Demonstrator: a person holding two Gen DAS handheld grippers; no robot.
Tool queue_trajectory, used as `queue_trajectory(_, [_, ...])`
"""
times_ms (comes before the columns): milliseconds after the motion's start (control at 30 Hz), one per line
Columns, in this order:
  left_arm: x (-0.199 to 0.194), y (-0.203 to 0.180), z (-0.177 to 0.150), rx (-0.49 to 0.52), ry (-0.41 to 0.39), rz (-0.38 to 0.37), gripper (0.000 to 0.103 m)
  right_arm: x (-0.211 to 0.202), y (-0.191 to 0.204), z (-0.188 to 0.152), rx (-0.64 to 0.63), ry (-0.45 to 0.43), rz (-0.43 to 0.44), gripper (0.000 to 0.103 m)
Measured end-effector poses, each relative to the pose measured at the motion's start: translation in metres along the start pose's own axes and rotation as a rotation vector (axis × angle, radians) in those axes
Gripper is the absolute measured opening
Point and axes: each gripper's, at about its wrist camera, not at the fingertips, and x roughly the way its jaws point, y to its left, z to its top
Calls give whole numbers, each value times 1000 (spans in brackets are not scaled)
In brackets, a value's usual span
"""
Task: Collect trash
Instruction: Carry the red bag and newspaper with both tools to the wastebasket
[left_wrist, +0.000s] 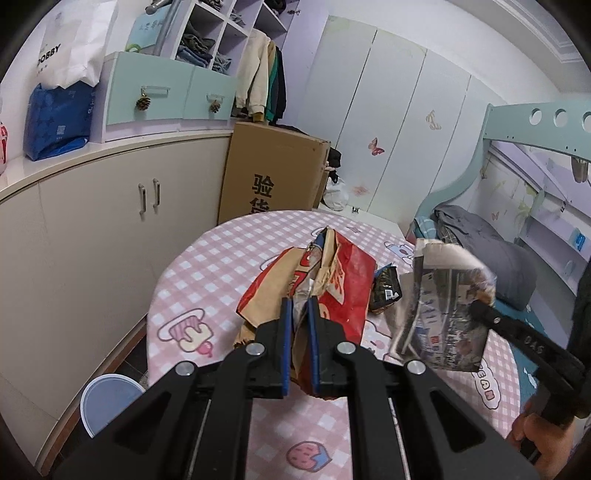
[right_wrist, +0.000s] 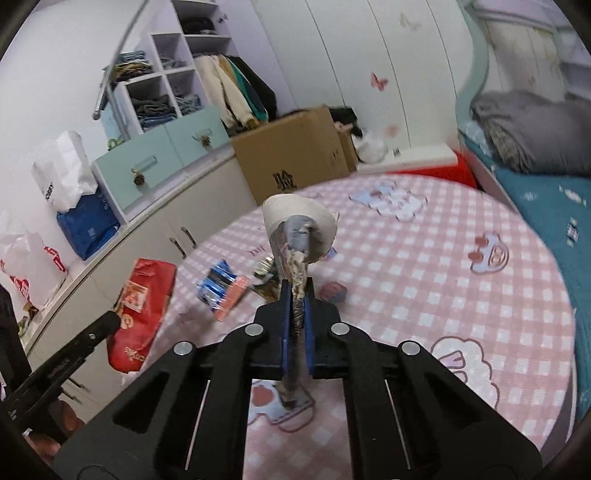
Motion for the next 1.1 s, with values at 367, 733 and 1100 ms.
queue_trajectory(367, [-35, 19, -1, 11, -38, 54, 8, -46, 46, 3, -85, -112, 55, 6])
queue_trajectory(733, [-63, 66, -5, -44, -49, 141, 8, -38, 114, -8, -155, -76, 172, 6])
queue_trajectory(1100, [-86, 144, -18, -131, -50, 303, 8, 10, 219, -56, -265, 64, 340, 6])
